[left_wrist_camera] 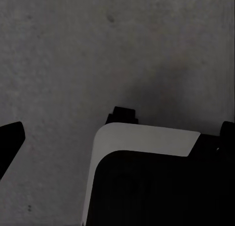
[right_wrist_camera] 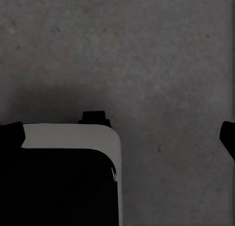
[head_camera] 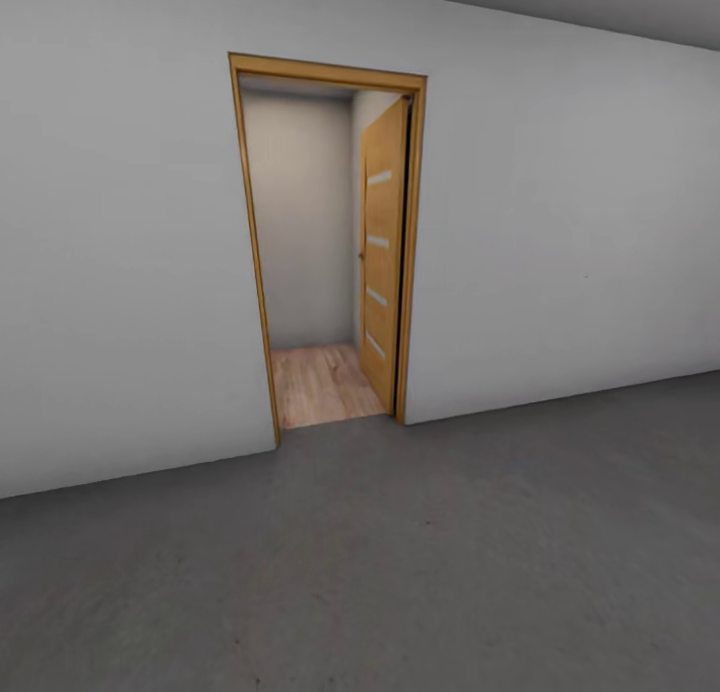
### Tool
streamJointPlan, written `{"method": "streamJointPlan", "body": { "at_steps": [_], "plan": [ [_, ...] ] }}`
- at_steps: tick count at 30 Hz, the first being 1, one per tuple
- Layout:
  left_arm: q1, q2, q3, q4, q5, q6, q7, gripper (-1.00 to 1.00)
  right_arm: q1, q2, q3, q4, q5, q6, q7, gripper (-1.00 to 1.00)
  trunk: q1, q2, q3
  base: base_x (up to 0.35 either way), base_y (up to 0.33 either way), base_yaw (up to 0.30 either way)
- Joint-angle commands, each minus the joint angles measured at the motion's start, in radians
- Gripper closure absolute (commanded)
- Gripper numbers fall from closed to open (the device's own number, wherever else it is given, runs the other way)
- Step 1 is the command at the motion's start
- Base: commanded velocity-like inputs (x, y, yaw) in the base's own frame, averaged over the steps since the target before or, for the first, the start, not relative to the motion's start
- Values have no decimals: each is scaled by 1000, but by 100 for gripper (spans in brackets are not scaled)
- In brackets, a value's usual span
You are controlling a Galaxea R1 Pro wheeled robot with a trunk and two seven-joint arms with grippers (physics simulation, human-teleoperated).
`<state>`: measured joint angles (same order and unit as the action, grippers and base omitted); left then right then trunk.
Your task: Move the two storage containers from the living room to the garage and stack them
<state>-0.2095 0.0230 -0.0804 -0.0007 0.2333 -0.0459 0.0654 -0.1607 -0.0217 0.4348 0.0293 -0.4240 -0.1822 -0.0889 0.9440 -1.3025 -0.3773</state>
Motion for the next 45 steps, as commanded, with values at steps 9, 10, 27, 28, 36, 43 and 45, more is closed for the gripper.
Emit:
{"method": "streamJointPlan", "body": {
  "at_steps": [9, 10, 27, 28, 36, 43, 45],
  "plan": [
    [-1, 1, -9, 1, 9, -2, 2, -100, -1, 1, 9, 3, -8, -5, 0, -100, 1, -1, -1, 323, -62, 0],
    [-1, 0, -9, 1, 9, -2, 2, -100, -1, 0, 9, 3, -8, -5, 0, -100, 1, -1, -1, 323, -9, 0],
    [-1, 0, -9, 1, 9, -2, 2, -100, -1, 0, 9, 3, -8, -5, 0, -100, 1, -1, -1, 323, -1, 0],
    [-1, 0, -9, 1, 9, -2, 2, -100, -1, 1, 9, 3, -8, -5, 0, -100, 1, -1, -1, 323, 0, 0],
    [-1, 0, -9, 1, 9, -2, 2, -100, -1, 1, 9, 3, -7, -5, 0, -100, 1, -1, -1, 323, 0, 0],
    [-1, 0, -9, 1, 9, -2, 2, -100, -1, 0, 9, 3, -8, -5, 0, -100, 1, -1, -1, 323, 0, 0],
    [-1, 0, -9, 1, 9, -2, 2, -100, -1, 1, 9, 3, -8, -5, 0, -100, 1, -1, -1, 323, 0, 0]
  ]
}}
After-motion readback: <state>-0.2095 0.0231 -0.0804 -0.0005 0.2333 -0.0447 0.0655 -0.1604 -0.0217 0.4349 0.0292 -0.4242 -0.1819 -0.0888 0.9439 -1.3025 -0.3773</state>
